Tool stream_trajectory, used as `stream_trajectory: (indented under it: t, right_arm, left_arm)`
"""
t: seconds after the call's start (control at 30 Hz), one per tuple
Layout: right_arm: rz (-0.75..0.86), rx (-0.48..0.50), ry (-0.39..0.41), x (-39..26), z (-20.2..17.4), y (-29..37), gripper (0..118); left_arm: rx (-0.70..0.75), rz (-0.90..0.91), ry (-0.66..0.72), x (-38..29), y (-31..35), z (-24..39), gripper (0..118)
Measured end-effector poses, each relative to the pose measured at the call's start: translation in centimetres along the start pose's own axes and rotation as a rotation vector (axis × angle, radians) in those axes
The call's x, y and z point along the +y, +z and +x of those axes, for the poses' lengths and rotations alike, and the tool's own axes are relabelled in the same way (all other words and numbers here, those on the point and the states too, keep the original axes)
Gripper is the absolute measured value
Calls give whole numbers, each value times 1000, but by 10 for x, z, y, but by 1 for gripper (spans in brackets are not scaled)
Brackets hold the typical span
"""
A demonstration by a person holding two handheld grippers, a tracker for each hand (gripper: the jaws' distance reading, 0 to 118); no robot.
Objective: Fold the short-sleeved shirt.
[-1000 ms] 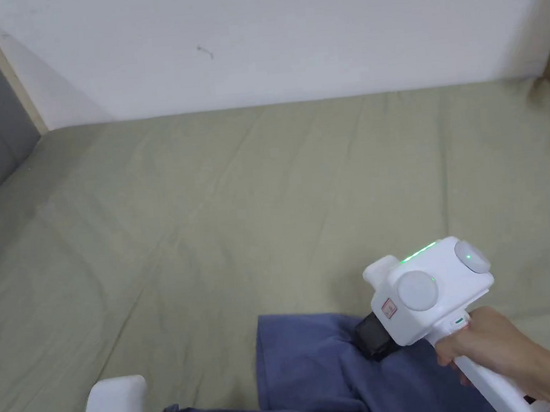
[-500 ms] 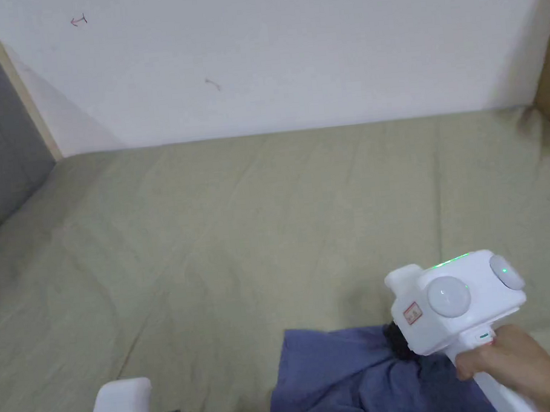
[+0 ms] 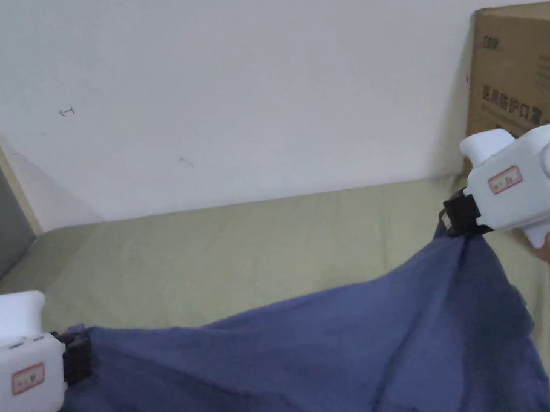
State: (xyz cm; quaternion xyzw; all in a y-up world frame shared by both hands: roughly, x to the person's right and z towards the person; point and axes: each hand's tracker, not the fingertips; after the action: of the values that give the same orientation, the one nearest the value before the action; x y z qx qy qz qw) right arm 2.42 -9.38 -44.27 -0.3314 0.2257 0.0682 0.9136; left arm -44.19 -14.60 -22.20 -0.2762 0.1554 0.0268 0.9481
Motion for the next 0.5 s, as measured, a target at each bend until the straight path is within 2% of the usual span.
stream_trajectory:
  t: [0.13, 0.33, 0.5]
  right_arm:
    - [84, -23, -66, 7, 22, 60, 1]
    - [144, 69, -194, 8, 50, 115, 1]
    - [194, 42, -179, 19, 47, 150, 1]
  left_arm:
    - [13, 97, 30, 34, 44, -9, 5]
    - [1, 196, 12, 69, 91, -12, 5]
    - [-14, 246, -13, 89, 109, -6, 5]
